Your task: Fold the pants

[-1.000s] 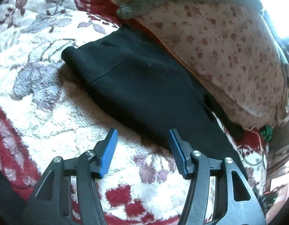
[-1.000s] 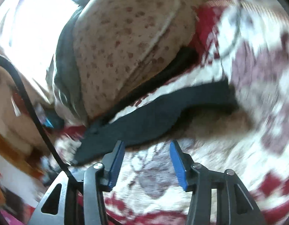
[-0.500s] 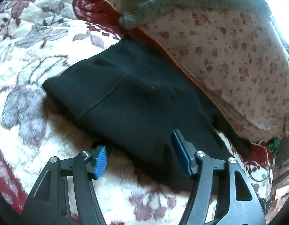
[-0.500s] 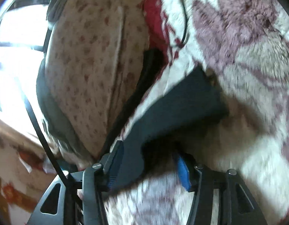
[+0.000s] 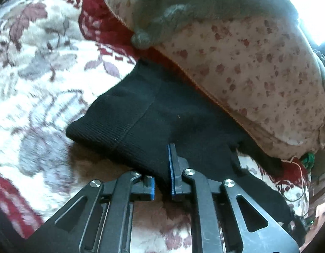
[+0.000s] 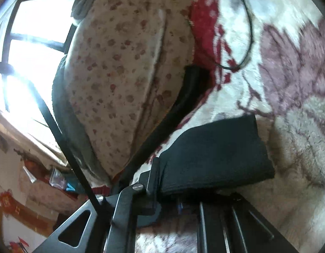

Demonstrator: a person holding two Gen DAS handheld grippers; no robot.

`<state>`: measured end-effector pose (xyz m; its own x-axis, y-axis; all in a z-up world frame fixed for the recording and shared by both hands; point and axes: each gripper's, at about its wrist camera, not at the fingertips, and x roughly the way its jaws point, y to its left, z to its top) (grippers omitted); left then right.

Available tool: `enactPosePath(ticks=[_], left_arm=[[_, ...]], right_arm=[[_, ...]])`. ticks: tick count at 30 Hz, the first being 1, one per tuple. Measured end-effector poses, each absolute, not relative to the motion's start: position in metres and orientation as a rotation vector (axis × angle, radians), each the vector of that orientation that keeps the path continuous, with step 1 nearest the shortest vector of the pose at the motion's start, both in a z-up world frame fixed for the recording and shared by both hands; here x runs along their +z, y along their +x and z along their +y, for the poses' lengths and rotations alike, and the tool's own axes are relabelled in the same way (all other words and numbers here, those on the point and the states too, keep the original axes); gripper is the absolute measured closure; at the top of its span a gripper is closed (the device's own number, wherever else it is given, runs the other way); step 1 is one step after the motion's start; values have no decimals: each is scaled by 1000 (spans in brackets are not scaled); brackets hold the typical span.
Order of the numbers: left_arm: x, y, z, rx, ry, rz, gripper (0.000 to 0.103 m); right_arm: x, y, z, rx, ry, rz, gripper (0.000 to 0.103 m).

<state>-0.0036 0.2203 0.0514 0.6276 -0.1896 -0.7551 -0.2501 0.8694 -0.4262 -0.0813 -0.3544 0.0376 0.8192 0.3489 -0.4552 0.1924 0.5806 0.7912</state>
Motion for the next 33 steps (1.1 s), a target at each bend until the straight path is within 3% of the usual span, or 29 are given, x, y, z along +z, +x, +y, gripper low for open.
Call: enactPosePath(ticks=[11, 18, 25, 33], left_arm=[[87, -57, 251, 80, -478, 877, 94], [32, -69, 264, 160, -506, 1020, 89], [44, -94, 262, 184, -426, 1006, 87], [67, -116, 278, 294, -323, 955, 87]], right_arm=[[68, -105, -311, 242, 884, 657, 91], [44, -115, -323, 54, 744, 748, 91], [30, -129, -381, -103, 835, 705, 90], [58, -146, -395, -288, 707, 715, 72]])
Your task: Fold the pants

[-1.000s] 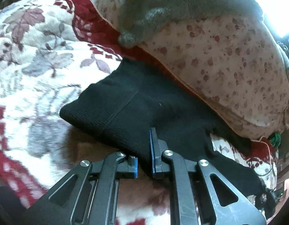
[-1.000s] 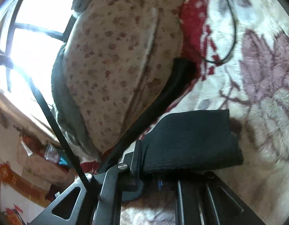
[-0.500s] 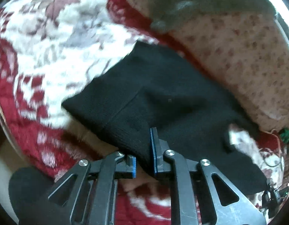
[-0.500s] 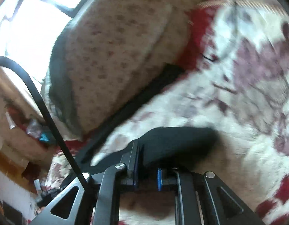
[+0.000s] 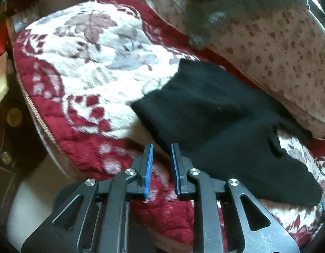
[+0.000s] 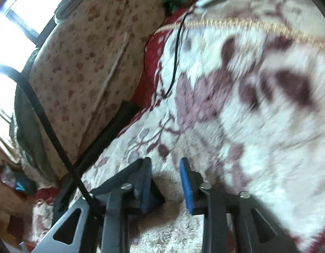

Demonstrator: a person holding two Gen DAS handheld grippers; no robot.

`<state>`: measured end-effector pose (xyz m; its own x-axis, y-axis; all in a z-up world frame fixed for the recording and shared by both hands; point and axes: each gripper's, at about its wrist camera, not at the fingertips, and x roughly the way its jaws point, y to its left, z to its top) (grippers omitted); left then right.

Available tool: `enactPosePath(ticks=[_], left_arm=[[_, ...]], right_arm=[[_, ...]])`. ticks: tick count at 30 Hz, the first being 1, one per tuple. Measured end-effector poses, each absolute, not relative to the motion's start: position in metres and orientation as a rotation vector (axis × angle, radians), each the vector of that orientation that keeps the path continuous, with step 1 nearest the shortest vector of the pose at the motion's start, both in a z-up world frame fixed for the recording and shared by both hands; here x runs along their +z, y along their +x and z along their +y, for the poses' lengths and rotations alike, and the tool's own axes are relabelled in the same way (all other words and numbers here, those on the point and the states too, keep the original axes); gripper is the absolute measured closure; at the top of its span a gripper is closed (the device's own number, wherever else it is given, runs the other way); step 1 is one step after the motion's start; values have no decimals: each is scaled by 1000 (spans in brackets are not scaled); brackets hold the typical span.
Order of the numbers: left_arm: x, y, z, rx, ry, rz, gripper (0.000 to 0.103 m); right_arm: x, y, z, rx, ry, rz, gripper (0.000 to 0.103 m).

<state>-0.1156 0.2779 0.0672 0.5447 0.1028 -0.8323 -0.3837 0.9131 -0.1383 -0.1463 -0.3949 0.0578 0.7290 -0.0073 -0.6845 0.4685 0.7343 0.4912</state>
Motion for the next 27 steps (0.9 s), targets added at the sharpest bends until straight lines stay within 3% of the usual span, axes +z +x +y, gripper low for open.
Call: enactPosePath(ticks=[9, 27], left_arm=[[87, -106, 274, 219, -402, 933, 87], [72, -8, 161, -78, -323, 1028, 87]], right_arm=[[105, -134, -367, -163, 628, 642, 68], [67, -30, -298, 106, 602, 821, 59]])
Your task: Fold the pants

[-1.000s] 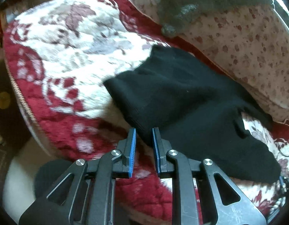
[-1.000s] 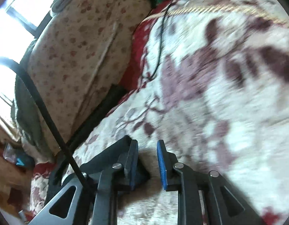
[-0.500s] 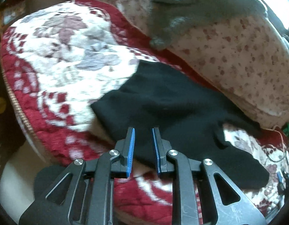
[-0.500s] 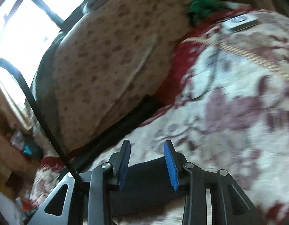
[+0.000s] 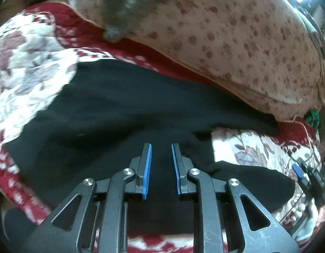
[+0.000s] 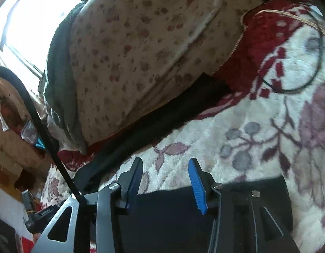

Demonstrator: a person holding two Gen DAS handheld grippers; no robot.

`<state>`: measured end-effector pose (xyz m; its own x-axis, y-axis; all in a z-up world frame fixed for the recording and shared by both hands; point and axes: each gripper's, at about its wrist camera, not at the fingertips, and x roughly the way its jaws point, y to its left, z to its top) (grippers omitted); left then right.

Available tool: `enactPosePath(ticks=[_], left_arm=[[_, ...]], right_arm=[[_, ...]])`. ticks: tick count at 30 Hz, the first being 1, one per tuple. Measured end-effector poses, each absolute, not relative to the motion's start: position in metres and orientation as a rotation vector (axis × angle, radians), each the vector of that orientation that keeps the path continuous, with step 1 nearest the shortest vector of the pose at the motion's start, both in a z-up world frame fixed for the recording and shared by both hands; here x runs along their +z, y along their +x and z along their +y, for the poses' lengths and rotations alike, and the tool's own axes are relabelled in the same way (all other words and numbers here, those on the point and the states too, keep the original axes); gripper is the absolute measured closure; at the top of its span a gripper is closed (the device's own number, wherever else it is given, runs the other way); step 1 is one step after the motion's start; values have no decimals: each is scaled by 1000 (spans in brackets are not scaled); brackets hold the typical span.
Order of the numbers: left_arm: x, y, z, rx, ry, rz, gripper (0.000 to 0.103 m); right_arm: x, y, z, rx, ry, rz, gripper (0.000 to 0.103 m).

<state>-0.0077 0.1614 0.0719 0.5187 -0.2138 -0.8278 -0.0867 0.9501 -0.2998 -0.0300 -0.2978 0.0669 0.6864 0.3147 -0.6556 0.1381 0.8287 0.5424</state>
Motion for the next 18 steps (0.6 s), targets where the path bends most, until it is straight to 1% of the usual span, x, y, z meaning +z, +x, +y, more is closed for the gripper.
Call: enactPosePath(ticks=[3, 4, 5, 7, 9, 12, 18], left_arm=[[70, 9, 144, -122, -292, 1035, 87], [69, 18, 137, -139, -272, 1043, 80], [68, 22, 133, -154, -264, 1042, 69], [68, 34, 125, -188, -256, 1037, 55], [66, 49, 120, -214, -256, 1035, 54], [61, 76, 115, -254, -254, 1060, 54], [49, 124, 105, -372, -190, 1106, 54]], right_arm=[[66, -10, -306, 91, 584, 838, 57], [66, -2, -310, 86, 578, 843, 57], [66, 8, -314, 85, 569, 853, 56], [67, 28, -322, 71, 542, 866, 54], [67, 52, -330, 67, 500, 883, 52], [63, 89, -342, 48, 441, 910, 52], [37, 161, -362, 39, 376, 991, 51]])
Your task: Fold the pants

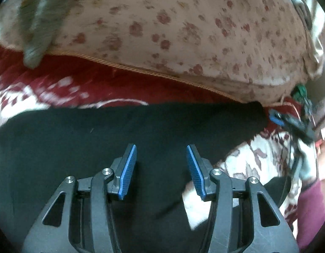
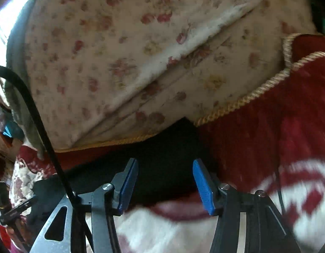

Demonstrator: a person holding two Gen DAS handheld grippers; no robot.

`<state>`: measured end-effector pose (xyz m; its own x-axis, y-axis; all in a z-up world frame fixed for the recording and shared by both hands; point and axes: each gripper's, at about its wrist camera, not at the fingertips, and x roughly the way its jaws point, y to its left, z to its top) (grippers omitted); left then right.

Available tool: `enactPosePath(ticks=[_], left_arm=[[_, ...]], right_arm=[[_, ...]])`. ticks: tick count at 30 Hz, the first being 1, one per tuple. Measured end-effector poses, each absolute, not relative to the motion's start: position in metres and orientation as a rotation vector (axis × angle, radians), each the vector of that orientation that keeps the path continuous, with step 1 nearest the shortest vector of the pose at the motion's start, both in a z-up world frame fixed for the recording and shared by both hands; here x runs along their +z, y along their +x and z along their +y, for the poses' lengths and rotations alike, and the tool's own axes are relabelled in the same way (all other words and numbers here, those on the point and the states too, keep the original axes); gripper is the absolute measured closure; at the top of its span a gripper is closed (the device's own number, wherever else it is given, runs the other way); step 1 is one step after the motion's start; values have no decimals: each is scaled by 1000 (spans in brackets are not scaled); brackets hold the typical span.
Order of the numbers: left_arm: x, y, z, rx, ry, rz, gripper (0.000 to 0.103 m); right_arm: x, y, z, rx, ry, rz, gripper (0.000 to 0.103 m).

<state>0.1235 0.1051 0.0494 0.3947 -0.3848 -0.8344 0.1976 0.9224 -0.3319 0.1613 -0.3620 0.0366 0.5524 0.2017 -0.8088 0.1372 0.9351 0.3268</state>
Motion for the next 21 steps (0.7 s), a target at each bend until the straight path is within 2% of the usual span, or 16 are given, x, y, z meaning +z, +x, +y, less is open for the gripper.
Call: enactPosePath(ticks=[11, 13, 17, 21], left_arm=[[29, 177, 94, -509, -40, 1129, 54], [27, 180, 89, -535, 4, 1126, 54], [30, 185, 71, -595, 122, 1113, 54], [36, 192, 66, -647, 186, 1110, 54]], right_arm=[[6, 211, -372, 49, 321, 1055, 50], [1, 216, -373, 52, 321, 1053, 46], [-2, 222, -379, 108, 340, 1046, 29], [-3, 230, -375, 126, 309, 1069, 23]])
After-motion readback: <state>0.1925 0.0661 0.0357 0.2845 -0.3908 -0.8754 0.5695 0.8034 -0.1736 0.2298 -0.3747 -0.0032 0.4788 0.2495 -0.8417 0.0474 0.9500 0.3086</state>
